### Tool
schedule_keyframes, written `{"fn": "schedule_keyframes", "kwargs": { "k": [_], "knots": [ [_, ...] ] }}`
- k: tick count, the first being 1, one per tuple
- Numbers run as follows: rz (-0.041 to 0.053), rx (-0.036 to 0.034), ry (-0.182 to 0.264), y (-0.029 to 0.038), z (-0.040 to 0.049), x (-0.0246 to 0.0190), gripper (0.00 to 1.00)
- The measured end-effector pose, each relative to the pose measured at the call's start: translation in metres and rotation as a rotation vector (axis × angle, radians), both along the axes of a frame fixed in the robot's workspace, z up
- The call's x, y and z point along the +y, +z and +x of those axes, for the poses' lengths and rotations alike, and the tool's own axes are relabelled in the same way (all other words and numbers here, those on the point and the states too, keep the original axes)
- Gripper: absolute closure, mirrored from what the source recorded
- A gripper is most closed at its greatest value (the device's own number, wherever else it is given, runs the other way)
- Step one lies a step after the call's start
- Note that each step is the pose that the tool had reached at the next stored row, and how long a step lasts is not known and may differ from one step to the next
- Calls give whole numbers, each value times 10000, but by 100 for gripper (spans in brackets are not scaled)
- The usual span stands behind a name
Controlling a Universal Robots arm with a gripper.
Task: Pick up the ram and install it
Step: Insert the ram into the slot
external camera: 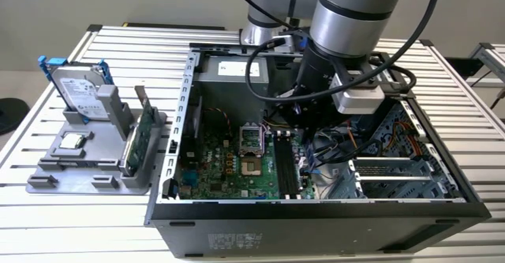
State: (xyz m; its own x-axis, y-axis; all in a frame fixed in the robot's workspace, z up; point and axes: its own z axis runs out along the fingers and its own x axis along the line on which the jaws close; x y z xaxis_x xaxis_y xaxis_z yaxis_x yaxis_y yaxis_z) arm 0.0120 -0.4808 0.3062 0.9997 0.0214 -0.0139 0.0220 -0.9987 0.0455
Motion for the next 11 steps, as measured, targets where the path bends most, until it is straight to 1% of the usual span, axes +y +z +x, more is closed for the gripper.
{"fn": "schedule_keyframes", "kwargs": {
  "k": [7, 11],
  "knots": [
    [1, -1, -50, -31, 0, 0, 100],
    [0, 0, -57, -33, 0, 0, 100]
  ]
}}
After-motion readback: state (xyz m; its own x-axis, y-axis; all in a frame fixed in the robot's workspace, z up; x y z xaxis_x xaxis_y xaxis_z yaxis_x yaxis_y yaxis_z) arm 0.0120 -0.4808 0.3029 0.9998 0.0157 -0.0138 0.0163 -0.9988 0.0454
